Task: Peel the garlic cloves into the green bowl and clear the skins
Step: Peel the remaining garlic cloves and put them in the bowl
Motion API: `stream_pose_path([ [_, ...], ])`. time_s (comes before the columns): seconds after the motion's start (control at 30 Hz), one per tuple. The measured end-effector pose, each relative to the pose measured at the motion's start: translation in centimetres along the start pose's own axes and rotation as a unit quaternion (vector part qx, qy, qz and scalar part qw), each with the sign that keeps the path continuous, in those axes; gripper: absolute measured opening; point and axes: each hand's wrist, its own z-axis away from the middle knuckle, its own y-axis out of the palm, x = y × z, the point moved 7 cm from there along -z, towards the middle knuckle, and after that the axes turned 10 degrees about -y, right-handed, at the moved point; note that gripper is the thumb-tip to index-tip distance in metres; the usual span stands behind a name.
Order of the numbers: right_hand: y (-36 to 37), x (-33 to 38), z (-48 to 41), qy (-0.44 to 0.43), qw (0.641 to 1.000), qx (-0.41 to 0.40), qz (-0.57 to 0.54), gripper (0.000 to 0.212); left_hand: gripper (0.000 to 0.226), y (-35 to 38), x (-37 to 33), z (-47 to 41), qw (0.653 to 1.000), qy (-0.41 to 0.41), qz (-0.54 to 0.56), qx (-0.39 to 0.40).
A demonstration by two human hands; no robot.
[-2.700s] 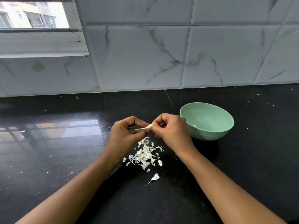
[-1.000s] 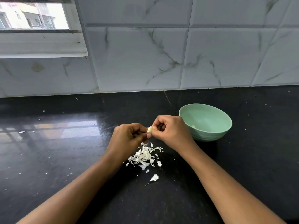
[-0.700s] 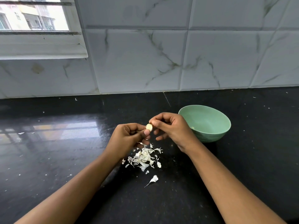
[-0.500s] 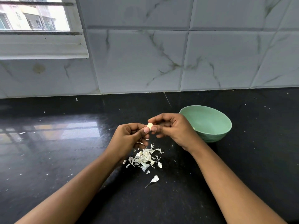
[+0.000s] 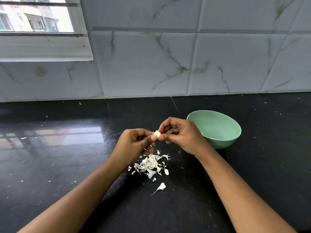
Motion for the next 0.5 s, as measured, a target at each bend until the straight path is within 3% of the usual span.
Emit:
stream_pose_path([
  [0.13, 0.2, -0.9, 0.2, 0.046, 0.997, 0.052, 0.016, 0.015, 0.006, 0.0, -0.3, 0.2, 0.984, 0.048, -0.165, -0.053],
  [0.5, 1.4, -0.9, 0.4, 0.016, 0.99, 0.083, 0.112, 0.008, 0.008, -0.1, -0.6, 0.5, 0.979, 0.06, -0.179, -0.079],
])
